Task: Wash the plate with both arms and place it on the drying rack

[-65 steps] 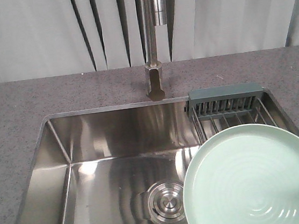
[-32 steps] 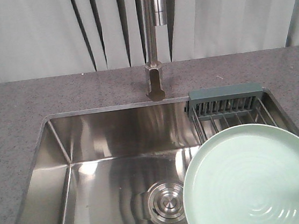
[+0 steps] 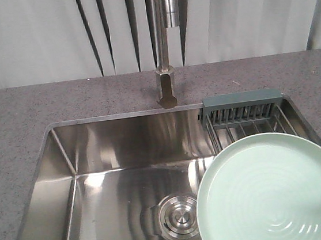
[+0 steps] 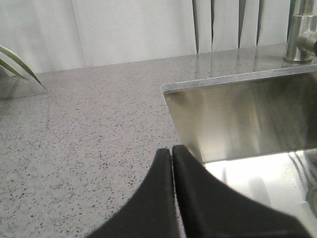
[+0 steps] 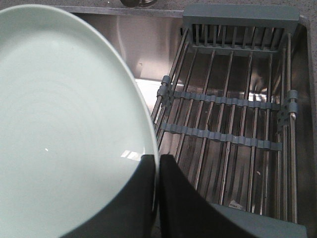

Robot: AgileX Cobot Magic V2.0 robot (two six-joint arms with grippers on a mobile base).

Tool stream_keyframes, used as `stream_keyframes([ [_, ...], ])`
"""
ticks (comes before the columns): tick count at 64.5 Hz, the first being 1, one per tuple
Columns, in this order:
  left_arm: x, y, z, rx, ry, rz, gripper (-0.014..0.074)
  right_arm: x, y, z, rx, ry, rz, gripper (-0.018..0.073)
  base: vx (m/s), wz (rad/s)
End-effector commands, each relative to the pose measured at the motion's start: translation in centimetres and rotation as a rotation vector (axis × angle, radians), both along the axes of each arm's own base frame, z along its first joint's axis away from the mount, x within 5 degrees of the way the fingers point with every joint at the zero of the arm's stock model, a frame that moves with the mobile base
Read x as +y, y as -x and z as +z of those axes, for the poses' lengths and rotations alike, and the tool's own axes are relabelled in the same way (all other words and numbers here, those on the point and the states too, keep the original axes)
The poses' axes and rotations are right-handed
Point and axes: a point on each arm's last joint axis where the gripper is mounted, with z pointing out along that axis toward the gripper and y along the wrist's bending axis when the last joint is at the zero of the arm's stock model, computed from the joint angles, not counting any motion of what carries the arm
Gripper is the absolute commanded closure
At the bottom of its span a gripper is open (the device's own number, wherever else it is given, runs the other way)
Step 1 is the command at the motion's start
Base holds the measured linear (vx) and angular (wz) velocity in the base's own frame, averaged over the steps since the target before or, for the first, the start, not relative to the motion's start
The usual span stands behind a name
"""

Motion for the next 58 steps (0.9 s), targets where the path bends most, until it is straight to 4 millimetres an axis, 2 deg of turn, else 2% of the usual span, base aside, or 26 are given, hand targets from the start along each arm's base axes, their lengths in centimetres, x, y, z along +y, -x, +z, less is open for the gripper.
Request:
stream_keyframes([
  [1, -0.07, 0.12, 1.46, -0.108, 0.019, -0.009, 0.0603, -0.05, -0.37, 1.2, -0.07, -0.03, -0.027, 0.0561, 0.0, 0.0],
  [43, -0.07, 0.14, 1.6, -0.112, 0.034, -0.008, 0.0603, -0.05, -0.37, 1.2, -0.07, -0.03, -0.027, 0.0561, 0.0, 0.0],
  [49, -0.15, 0.16, 1.73, -0.11, 0.152, -0.006, 0.0603, -0.05, -0.37, 1.2, -0.07, -0.03, -0.027, 0.0561, 0.0, 0.0],
  [58, -0.36, 0.18, 1.75, -0.085, 0.453, -0.001, 0.0603, -0.05, -0.37, 1.2, -0.07, -0.03, -0.027, 0.0561, 0.0, 0.0],
])
